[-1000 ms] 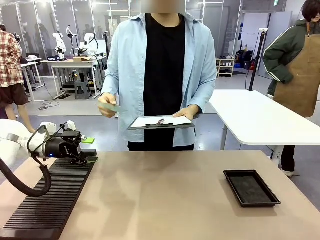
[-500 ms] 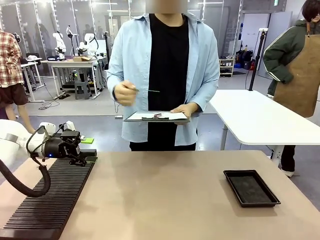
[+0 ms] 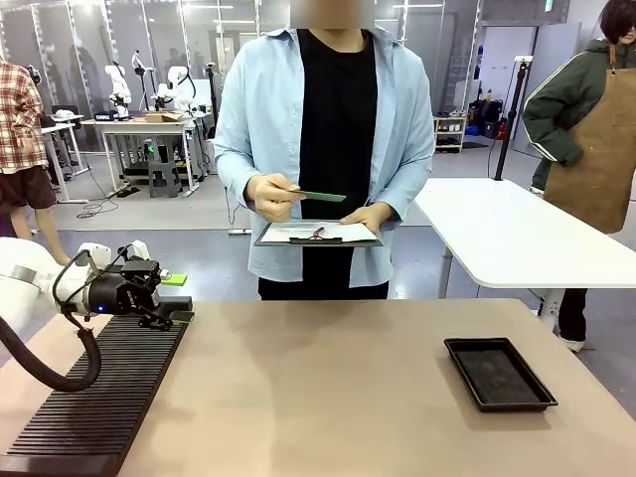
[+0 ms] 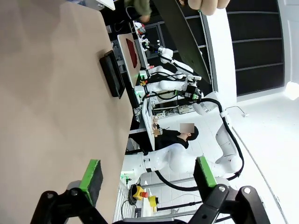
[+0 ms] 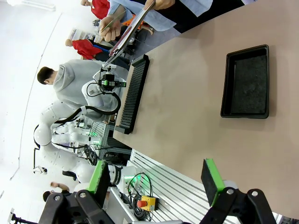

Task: Inspect the PCB.
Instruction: Pick up the Blank PCB that the human is holding.

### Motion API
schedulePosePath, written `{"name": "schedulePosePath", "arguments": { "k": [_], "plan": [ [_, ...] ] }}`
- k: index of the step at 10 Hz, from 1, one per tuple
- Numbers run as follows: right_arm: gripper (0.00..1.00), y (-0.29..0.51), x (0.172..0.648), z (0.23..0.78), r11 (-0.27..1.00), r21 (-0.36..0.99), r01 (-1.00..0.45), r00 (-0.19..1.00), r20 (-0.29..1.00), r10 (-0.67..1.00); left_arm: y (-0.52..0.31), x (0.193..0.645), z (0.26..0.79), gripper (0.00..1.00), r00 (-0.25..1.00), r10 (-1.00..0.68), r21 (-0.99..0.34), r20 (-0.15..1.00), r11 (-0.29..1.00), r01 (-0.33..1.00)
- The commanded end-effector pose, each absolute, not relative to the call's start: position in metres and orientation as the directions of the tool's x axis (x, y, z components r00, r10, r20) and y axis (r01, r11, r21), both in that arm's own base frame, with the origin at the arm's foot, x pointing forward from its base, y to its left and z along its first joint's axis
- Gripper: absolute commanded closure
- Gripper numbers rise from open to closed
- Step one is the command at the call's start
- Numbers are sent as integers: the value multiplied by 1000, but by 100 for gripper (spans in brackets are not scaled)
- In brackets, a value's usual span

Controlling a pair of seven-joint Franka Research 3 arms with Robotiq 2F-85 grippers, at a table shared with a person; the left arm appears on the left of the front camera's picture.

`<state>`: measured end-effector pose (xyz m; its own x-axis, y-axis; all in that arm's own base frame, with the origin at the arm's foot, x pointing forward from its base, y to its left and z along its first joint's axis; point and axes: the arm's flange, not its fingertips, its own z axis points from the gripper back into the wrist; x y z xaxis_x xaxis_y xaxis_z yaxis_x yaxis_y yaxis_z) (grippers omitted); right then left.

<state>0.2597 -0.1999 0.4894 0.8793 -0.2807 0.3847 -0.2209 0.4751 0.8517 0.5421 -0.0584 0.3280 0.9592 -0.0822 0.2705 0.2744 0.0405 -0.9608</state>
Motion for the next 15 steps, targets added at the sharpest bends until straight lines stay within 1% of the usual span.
{"name": "schedulePosePath", "arguments": {
  "k": [1, 4, 5, 7, 8, 9, 10, 11, 12, 14, 15],
  "plan": [
    [0, -200, 260, 489, 471, 848, -243, 872, 403, -276, -60, 542, 329, 0, 959, -86, -961, 271, 39, 275],
    [0, -200, 260, 489, 471, 848, -243, 872, 403, -276, -58, 542, 328, 0, 959, -82, -961, 270, 40, 274],
    [0, -200, 260, 489, 471, 848, -243, 872, 403, -276, -48, 541, 346, 0, 950, -107, -953, 294, 43, 300],
    [0, -200, 260, 489, 471, 848, -243, 872, 403, -276, -11, 525, 388, 0, 947, -104, -942, 304, 114, 315],
    [0, -200, 260, 489, 471, 848, -243, 872, 403, -276, 10, 506, 411, 0, 946, -128, -929, 299, 186, 319],
    [0, -200, 260, 489, 471, 848, -243, 872, 403, -276, 28, 486, 434, 0, 937, -148, -898, 317, 269, 347],
    [0, -200, 260, 489, 471, 848, -243, 872, 403, -276, 45, 463, 454, 0, 929, -176, -847, 325, 383, 369],
    [0, -200, 260, 489, 471, 848, -243, 872, 403, -276, 58, 439, 476, 0, 920, -166, -798, 354, 459, 390],
    [0, -200, 260, 489, 471, 848, -243, 872, 403, -276, 71, 415, 495, 0, 904, -158, -733, 398, 537, 417],
    [0, -200, 260, 489, 471, 848, -243, 872, 403, -276, 94, 364, 528, 0, 868, -139, -538, 476, 734, 413],
    [0, -200, 260, 489, 471, 848, -243, 872, 403, -276, 105, 342, 536, 0, 844, -126, -467, 521, 786, 406]
  ]
}}
